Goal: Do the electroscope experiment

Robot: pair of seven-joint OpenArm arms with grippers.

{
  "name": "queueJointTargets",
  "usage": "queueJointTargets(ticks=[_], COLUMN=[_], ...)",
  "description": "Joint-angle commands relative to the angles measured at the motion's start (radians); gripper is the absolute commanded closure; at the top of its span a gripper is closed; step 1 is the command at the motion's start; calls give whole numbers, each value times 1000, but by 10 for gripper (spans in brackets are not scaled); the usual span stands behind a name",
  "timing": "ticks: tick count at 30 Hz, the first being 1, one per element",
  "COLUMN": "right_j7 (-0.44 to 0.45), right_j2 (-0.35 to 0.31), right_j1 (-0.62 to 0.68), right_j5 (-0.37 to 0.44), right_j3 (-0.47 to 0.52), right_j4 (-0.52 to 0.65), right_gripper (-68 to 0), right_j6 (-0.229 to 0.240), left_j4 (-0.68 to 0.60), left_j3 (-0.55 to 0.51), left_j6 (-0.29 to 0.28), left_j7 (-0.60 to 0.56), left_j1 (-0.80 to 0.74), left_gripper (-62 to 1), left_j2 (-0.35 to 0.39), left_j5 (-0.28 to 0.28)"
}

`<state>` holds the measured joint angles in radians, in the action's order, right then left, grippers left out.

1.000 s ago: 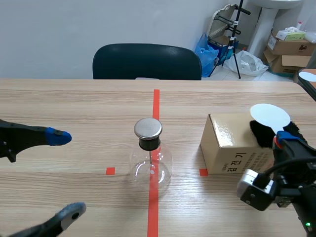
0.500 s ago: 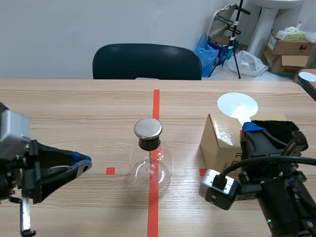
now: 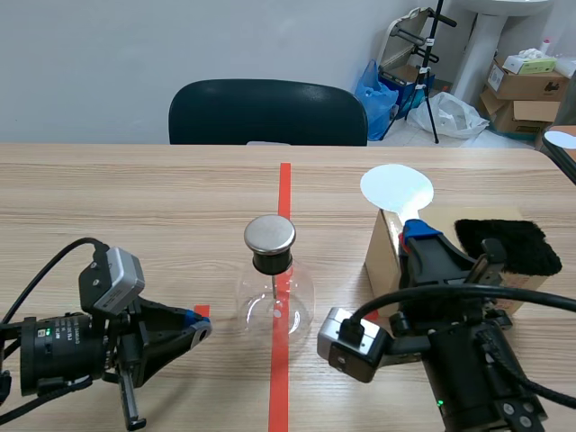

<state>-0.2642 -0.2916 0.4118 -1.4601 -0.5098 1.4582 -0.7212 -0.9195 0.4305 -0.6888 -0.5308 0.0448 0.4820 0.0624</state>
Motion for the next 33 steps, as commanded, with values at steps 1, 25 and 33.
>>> queueJointTargets(ticks=[1,25,33], right_j7=[-5,-10,-7], right_j2=[-8,-35,-35], right_j1=[-21,-34,-15], right_j5=[-1,-1,-1], right_j3=[-7,-113,-113], right_j4=[14,14,14], right_gripper=[-11,-11,-11], right_j6=[-55,-10,-7], left_j4=[-22,-14,-14], left_j3=[0,8,8], left_j6=[4,50,50], left_j7=[-34,-34,-34], left_j1=[3,6,6], left_gripper=[-17,-17,-17], left_j2=[1,-21,-21], left_j5=[8,10,10])
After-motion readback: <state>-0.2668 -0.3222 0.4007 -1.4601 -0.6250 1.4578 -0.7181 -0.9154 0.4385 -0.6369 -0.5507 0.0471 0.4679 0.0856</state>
